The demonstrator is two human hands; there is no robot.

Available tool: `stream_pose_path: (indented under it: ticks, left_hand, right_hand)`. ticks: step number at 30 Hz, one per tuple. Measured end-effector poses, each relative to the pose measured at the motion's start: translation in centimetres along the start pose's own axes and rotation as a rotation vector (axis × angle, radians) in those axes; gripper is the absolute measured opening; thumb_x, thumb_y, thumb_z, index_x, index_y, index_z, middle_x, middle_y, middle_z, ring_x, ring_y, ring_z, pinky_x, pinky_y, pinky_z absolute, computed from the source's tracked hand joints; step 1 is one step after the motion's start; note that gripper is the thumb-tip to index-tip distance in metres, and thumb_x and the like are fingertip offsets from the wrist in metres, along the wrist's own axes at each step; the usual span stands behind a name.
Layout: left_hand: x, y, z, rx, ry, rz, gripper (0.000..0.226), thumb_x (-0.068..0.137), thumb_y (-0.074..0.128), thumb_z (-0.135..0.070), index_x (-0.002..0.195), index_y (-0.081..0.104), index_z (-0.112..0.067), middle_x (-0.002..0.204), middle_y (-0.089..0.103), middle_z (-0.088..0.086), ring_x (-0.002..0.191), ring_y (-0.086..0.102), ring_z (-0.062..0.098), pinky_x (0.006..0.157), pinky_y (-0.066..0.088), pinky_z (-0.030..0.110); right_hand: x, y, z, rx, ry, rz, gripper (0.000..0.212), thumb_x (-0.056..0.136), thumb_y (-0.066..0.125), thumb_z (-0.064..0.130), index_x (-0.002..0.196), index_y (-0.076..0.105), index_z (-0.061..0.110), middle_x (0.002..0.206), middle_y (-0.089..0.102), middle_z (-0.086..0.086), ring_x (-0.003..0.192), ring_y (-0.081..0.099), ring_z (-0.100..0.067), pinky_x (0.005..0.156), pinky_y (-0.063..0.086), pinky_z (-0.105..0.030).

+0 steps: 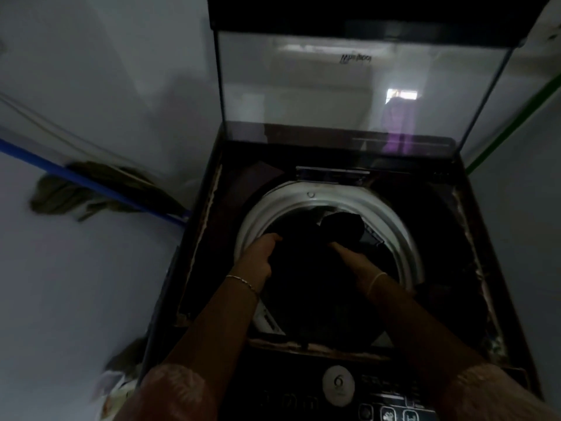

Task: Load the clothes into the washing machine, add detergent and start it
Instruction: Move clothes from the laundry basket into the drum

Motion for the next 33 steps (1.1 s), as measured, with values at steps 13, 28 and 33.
stream_pose_path:
  ticks: [13,28,33]
  left_hand:
    - [1.0,0.6,0.6,0.041,-0.018,0.005,0.021,0.096,0.042,-0.030,0.091,0.056,-0.015,0.090,0.054,0.006,0.075,0.048,0.020,0.059,0.039,0.029]
    - [-5.3,11.8,0.9,0.119,0.256,0.239,0.021,0.096,0.042,-0.026,0.098,0.063,-0.022,0.107,0.065,-0.006,0.100,0.058,0.014,0.093,0.039,0.032]
    - [-9.9,20.2,2.6,0.070,0.363,0.410,0.029,0.098,0.041,-0.027,0.116,0.062,-0.019,0.121,0.064,-0.002,0.102,0.062,0.010,0.090,0.043,0.026]
  right_hand:
    - [0.0,2.0,-0.8,-0.385,-0.072,0.070,0.039,0.093,0.052,-0.001,0.130,0.047,-0.010,0.121,0.056,-0.029,0.082,0.056,-0.030,0.041,0.048,-0.014]
    - [-8.1,-5.1,6.3,0.074,-0.190,0.178,0.014,0.096,0.047,0.021,0.091,0.061,0.021,0.086,0.066,0.004,0.079,0.060,-0.011,0.070,0.046,-0.025]
    - [-13.0,-13.7,7.9,0.239,-0.318,0.165,0.017,0.098,0.043,0.022,0.102,0.060,0.020,0.097,0.068,0.002,0.086,0.063,-0.012,0.072,0.050,-0.025]
Point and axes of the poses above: each hand's wrist, its own x-axis towards the middle knuckle, its own y-axis out of the palm, z = x × y, the point moved 9 cm from there along x, towards the middle knuckle
